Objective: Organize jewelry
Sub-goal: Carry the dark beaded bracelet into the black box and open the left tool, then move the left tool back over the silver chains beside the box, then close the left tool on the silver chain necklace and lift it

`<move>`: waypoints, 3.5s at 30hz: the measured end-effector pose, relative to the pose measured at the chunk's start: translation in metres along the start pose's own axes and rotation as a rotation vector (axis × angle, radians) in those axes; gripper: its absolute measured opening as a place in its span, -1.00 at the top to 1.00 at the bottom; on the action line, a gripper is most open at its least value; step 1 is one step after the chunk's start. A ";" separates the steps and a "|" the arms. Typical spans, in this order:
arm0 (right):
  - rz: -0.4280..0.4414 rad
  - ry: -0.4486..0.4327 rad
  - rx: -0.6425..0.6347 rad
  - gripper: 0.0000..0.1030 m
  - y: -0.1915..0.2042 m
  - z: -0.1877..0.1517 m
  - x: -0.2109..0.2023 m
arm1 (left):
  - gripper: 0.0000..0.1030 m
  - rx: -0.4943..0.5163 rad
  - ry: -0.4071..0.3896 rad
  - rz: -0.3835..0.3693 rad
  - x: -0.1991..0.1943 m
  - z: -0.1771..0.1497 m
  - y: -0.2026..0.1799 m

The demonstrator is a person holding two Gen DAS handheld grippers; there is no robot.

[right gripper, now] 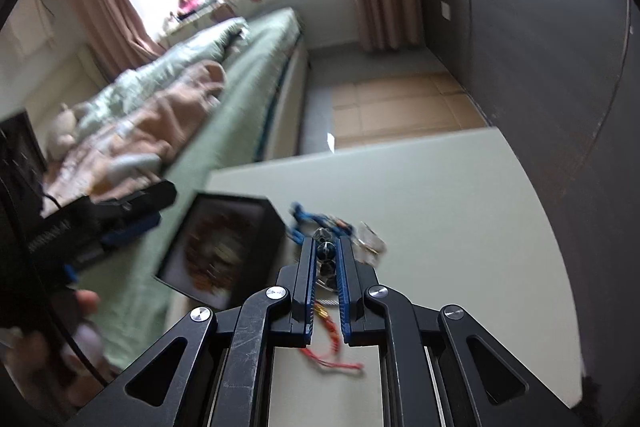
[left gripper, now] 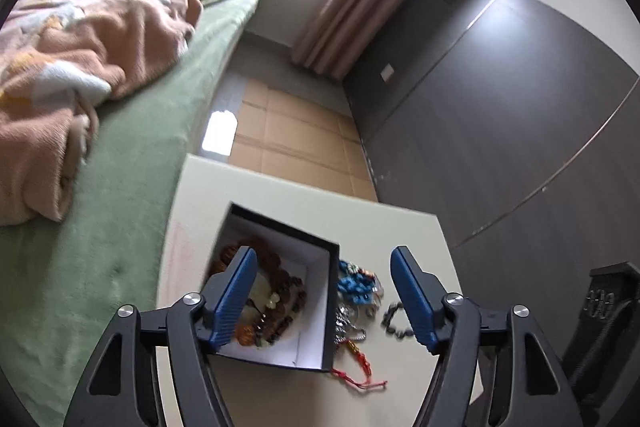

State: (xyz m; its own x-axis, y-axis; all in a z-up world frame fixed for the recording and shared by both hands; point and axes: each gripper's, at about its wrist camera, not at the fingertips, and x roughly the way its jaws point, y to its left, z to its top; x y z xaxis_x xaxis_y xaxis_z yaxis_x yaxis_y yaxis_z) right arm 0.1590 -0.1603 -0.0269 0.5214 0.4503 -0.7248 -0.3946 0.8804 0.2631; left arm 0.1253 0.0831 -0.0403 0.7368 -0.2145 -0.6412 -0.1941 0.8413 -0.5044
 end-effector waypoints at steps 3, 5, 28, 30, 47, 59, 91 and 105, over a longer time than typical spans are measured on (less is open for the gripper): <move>0.060 -0.034 0.008 0.79 0.011 0.005 -0.001 | -0.39 -0.009 -0.013 0.014 -0.007 0.002 0.004; 0.102 -0.060 0.008 0.79 0.019 0.009 -0.003 | -0.39 -0.021 -0.014 0.020 -0.011 0.002 0.008; 0.295 0.035 0.155 0.09 0.028 0.009 0.038 | -0.39 -0.073 -0.051 0.050 -0.028 0.006 0.029; 0.269 0.036 0.174 0.09 0.015 0.006 0.031 | -0.39 -0.061 -0.044 0.046 -0.025 0.004 0.025; 0.148 0.088 0.268 -0.16 -0.059 -0.012 0.001 | -0.39 0.163 0.041 0.019 0.002 -0.032 -0.043; 0.141 0.120 0.444 -0.48 -0.101 -0.044 -0.014 | -0.21 0.308 0.161 0.026 0.040 -0.061 -0.088; 0.222 0.129 0.711 -0.48 -0.163 -0.053 -0.013 | 0.53 0.488 0.331 0.419 0.136 -0.079 -0.099; 0.214 0.133 0.706 -0.48 -0.164 -0.053 -0.015 | 0.56 0.390 0.333 0.365 0.129 -0.076 -0.087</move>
State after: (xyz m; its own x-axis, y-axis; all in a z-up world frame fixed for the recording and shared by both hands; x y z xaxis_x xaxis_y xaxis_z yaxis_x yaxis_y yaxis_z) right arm 0.1758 -0.3193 -0.0935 0.3739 0.6404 -0.6709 0.1256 0.6817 0.7208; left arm 0.1881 -0.0552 -0.1233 0.4141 0.0303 -0.9097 -0.0978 0.9951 -0.0114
